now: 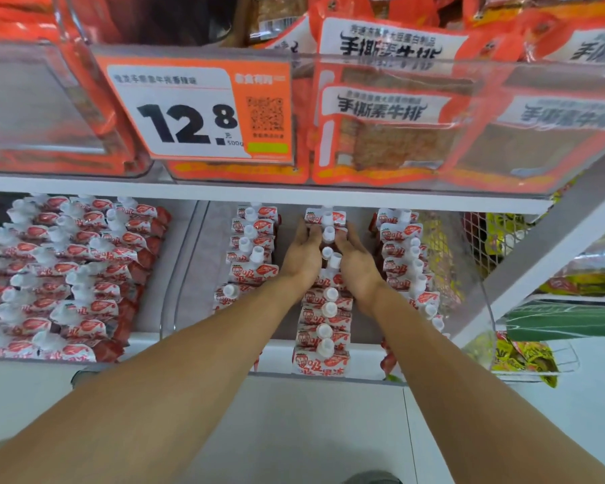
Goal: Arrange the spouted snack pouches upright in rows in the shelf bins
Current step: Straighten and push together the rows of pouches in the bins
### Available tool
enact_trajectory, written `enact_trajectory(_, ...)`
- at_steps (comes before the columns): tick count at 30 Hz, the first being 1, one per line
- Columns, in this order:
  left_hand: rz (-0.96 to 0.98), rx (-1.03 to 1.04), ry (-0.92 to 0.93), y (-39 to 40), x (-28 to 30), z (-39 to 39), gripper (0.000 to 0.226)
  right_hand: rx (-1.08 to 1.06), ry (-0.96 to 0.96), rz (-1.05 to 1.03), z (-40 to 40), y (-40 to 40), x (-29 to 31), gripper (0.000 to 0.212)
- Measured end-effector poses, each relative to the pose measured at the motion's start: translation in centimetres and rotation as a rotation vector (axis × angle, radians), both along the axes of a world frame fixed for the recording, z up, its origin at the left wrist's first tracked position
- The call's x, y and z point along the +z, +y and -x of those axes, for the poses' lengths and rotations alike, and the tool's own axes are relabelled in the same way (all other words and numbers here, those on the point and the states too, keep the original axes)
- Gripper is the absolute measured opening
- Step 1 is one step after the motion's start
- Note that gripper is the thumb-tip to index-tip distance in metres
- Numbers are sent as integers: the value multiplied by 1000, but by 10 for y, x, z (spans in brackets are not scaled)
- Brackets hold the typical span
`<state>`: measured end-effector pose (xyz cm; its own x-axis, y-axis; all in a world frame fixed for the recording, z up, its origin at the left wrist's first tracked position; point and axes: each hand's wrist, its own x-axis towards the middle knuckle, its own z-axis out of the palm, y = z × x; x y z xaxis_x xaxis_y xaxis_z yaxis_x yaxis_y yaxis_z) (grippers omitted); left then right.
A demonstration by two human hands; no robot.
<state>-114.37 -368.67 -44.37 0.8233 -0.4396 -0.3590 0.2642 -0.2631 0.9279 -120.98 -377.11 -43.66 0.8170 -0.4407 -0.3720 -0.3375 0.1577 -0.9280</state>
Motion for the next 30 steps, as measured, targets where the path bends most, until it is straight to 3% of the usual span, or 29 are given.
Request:
enact_trajectory(2,-33,-14,-13,-1,-2,-1,48,3,10,2,-1,0,-1,26)
enact_trajectory(8,0,-9,-4,-2,3,-2,47,-17,5,-53,-4,5,12,32)
enact_trajectory(13,-95,-49,-21,2,21,6,43,24,70,29,3,10,32,32)
enact_trajectory(16,-199,-41,-78,13,36,25,44,100,120,193,18,16,44,48)
enact_trajectory(18,-234,-136,-88,35,42,47,44,102,102,257,35,19,48,42)
enact_trajectory(21,-192,-301,-5,62,40,66,42,167,112,165,57,25,51,20)
enact_trajectory(26,-121,-294,81,67,45,69,44,202,110,88,63,38,59,32)
enact_trajectory(30,-242,-357,68,80,58,74,18,237,237,163,76,33,67,36)
